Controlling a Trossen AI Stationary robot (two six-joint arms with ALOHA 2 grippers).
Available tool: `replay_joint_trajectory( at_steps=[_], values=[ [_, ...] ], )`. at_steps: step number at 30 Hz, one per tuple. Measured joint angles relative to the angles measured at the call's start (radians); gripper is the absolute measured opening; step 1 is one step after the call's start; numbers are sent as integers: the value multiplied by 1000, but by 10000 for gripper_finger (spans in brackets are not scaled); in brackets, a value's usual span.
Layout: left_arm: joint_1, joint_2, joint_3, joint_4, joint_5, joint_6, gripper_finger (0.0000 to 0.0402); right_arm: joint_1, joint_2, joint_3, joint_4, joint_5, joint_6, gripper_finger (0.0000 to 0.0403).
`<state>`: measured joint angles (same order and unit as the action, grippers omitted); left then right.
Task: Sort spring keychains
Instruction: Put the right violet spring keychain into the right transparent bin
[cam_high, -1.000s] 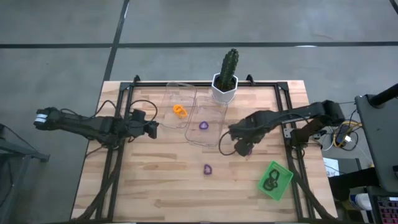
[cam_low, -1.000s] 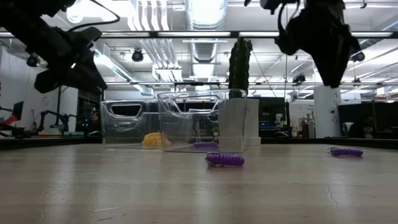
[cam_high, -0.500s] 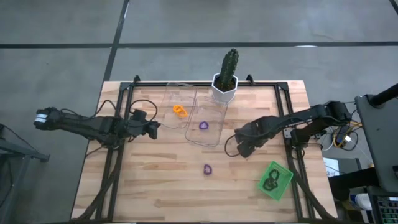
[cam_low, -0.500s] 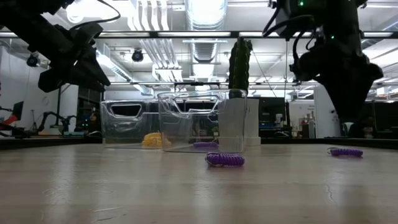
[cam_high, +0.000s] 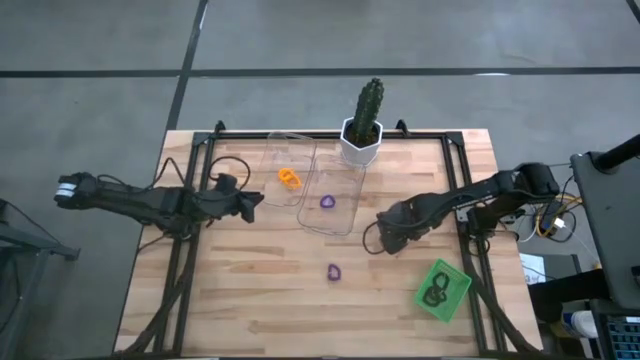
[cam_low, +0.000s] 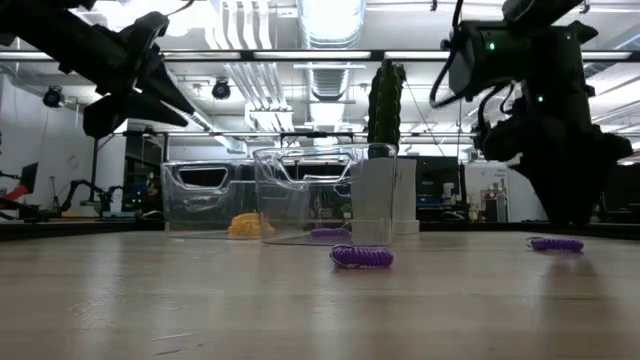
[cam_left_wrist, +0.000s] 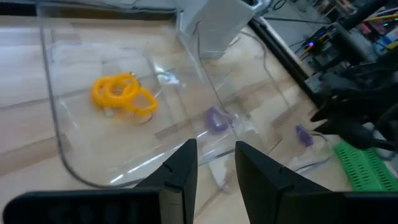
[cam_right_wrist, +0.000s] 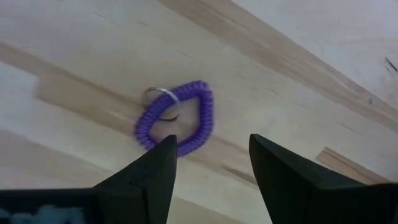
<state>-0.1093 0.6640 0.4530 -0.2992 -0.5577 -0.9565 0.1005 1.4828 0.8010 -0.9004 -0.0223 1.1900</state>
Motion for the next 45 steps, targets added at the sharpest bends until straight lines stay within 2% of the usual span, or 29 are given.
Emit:
replay_joint_trajectory(
  at_steps=[19, 23, 32, 42, 45],
  values=[
    [0, 8, 0, 22, 0, 11, 101, -2, 165, -10, 65, 23, -42, 187],
    [0, 9, 0, 22, 0, 11, 101, -2, 167, -10, 76, 22, -41, 152],
    [0, 9, 0, 22, 0, 11, 101, -2, 165, -9, 92, 26, -37, 22],
    [0, 9, 0, 21, 0, 11, 101, -3, 47, 27, 86, 32, -14, 18],
    [0, 9, 0, 19, 0, 11, 101, 1, -4, 44, 81, -9, -26, 18]
  ],
)
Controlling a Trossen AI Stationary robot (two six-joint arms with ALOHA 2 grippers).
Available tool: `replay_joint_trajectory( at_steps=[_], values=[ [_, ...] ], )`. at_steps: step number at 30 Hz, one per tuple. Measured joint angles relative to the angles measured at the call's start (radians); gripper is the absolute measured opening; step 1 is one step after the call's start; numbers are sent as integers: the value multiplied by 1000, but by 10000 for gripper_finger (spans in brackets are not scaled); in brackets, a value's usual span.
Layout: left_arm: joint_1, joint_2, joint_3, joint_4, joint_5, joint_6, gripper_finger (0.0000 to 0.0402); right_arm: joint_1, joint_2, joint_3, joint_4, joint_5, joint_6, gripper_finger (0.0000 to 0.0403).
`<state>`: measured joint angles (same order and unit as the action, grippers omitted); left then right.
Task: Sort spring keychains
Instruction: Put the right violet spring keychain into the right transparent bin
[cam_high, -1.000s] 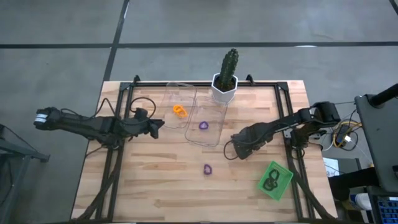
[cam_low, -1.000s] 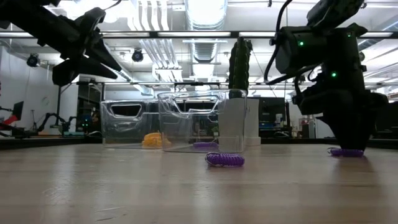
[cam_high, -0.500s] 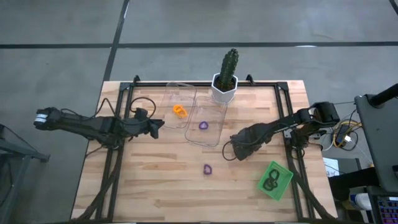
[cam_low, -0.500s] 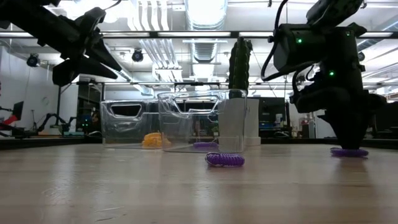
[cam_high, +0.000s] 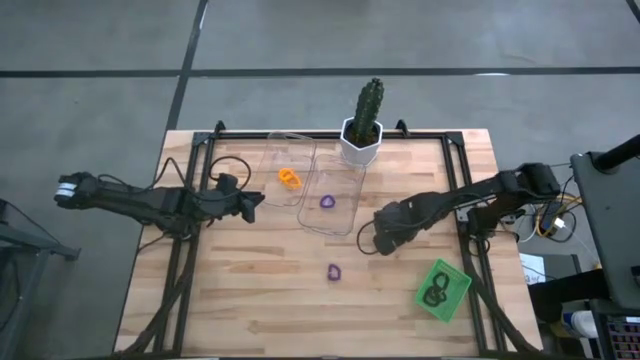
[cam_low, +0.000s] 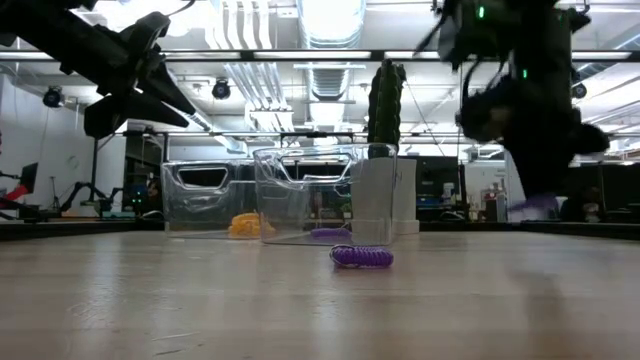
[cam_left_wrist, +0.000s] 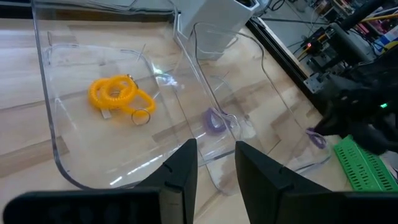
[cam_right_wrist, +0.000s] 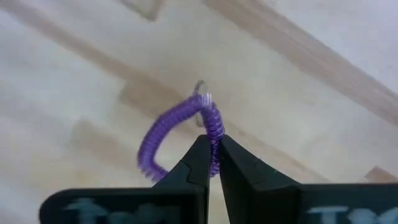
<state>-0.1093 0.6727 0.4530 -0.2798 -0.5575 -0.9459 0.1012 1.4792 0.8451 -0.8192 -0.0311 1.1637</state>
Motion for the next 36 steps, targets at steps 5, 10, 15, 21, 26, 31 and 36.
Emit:
replay_joint_trajectory(
  at_steps=[5, 10, 15, 21, 26, 31, 36],
  values=[
    [0, 0, 0, 0, 0, 0, 101, -1, -116, 40, -6, -68, -16, 17],
    [0, 0, 0, -1, 0, 0, 101, 6, -223, 115, 41, -91, -61, 17],
    [0, 0, 0, -1, 0, 0, 101, 8, -268, 174, 315, -91, -175, 17],
    [0, 0, 0, -1, 0, 0, 101, 7, -233, 210, 820, -271, -466, 17],
    [0, 0, 0, -2, 0, 0, 101, 8, -184, 240, 1065, -431, -565, 17],
    [0, 0, 0, -8, 0, 8, 101, -11, -124, 293, 945, -345, -566, 17],
    [0, 0, 0, -8, 0, 10, 101, -60, -24, 431, 509, 23, -613, 17]
  ],
)
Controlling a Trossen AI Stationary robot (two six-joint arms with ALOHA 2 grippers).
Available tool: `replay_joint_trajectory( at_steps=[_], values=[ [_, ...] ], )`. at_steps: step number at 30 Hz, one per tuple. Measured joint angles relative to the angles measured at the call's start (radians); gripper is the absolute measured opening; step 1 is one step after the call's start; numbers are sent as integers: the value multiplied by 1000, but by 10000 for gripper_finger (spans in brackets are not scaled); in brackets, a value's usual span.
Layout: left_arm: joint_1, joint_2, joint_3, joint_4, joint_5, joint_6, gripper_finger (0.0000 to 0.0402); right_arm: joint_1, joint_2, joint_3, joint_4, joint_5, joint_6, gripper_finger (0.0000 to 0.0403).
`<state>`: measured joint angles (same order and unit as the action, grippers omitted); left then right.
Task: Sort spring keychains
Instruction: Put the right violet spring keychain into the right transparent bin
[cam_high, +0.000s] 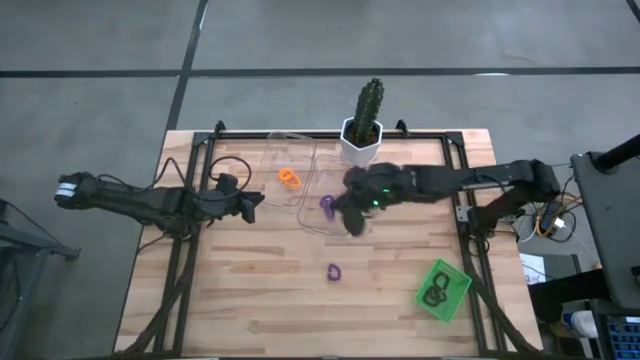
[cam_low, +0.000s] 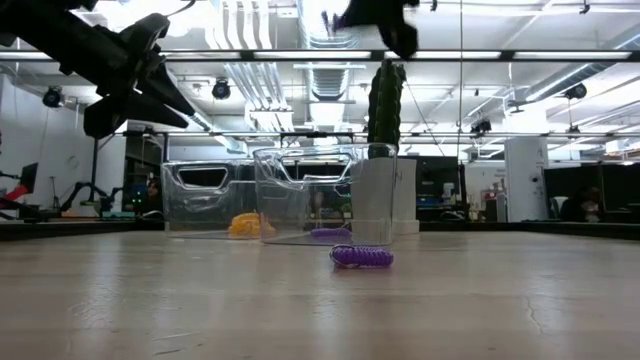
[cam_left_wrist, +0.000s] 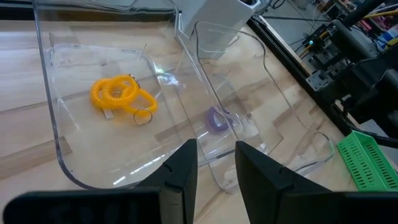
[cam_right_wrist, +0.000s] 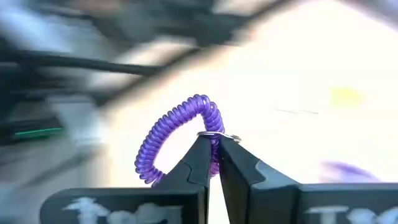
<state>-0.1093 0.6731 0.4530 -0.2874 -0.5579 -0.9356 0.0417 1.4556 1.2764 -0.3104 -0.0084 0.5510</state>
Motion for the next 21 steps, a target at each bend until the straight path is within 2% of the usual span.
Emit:
replay_joint_trajectory(
  at_steps=[3, 5, 7, 16, 21],
  values=[
    [0, 0, 0, 0, 0, 0, 101, -37, 77, 100, -262, 244, -16, 17],
    [0, 0, 0, 0, 0, 1, 101, -72, 135, 168, -386, 284, -40, 17],
    [0, 0, 0, 0, 0, 1, 101, -105, 198, 215, -451, 261, -58, 17],
    [0, 0, 0, -4, 4, 1, 101, -191, 453, 326, -511, 82, -159, 18],
    [0, 0, 0, -9, 40, 1, 101, -196, 529, 336, -521, 51, -174, 31]
  ],
)
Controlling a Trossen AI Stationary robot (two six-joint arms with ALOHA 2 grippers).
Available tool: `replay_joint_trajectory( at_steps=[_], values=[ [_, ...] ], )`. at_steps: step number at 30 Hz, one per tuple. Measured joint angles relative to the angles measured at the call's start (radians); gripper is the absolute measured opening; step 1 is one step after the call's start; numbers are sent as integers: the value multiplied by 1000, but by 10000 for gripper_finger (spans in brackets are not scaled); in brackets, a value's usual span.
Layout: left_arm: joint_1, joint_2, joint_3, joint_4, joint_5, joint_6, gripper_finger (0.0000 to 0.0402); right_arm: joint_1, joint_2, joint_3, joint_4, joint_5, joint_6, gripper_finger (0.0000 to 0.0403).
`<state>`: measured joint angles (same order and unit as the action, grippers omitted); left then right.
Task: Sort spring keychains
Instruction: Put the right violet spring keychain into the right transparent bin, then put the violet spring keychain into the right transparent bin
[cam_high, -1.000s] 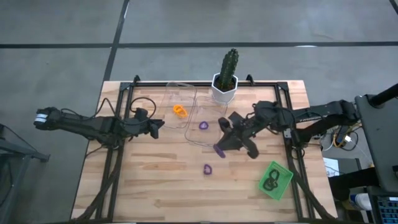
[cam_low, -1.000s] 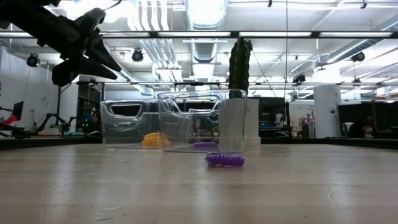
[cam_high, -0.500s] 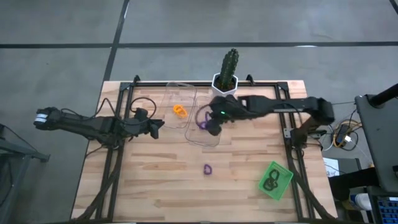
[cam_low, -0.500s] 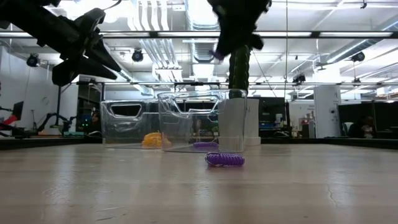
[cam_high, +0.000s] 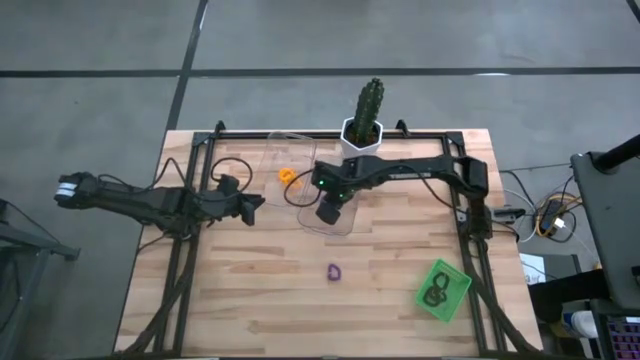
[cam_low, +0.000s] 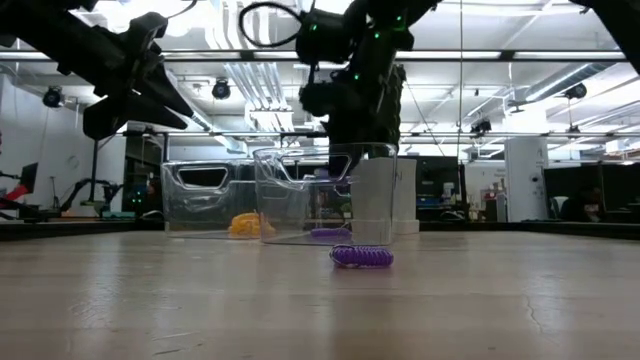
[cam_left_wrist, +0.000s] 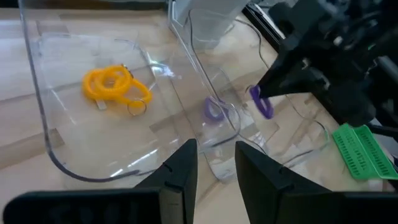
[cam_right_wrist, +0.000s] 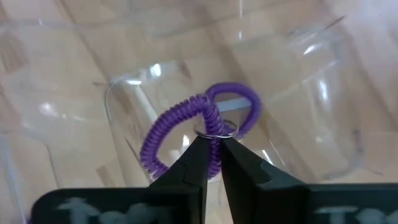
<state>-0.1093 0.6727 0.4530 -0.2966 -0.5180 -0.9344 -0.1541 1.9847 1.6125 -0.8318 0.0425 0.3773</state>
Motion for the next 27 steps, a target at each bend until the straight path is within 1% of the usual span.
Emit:
replay_joint_trajectory(
  at_steps=[4, 10, 13, 17, 21, 25, 27],
  values=[
    [0, 0, 0, -8, 4, 0, 101, 2, 33, 0, -1, -27, -21, 58],
    [0, 0, 0, -8, 4, -1, 101, 5, 15, -1, 2, -18, -39, 111],
    [0, 0, 0, -8, 3, -2, 101, 5, -16, -1, -2, -18, -41, 131],
    [0, 0, 0, -8, 3, -2, 101, 31, -95, -1, -9, -17, -40, 144],
    [0, 0, 0, -10, 3, -3, 101, 117, -197, -1, -30, -22, -41, 144],
    [0, 0, -1, -13, 2, -1, 101, 242, -294, -4, -32, -47, -41, 136],
    [0, 0, -1, -17, 2, 5, 101, 312, -320, -9, -31, -51, -29, 133]
  ],
)
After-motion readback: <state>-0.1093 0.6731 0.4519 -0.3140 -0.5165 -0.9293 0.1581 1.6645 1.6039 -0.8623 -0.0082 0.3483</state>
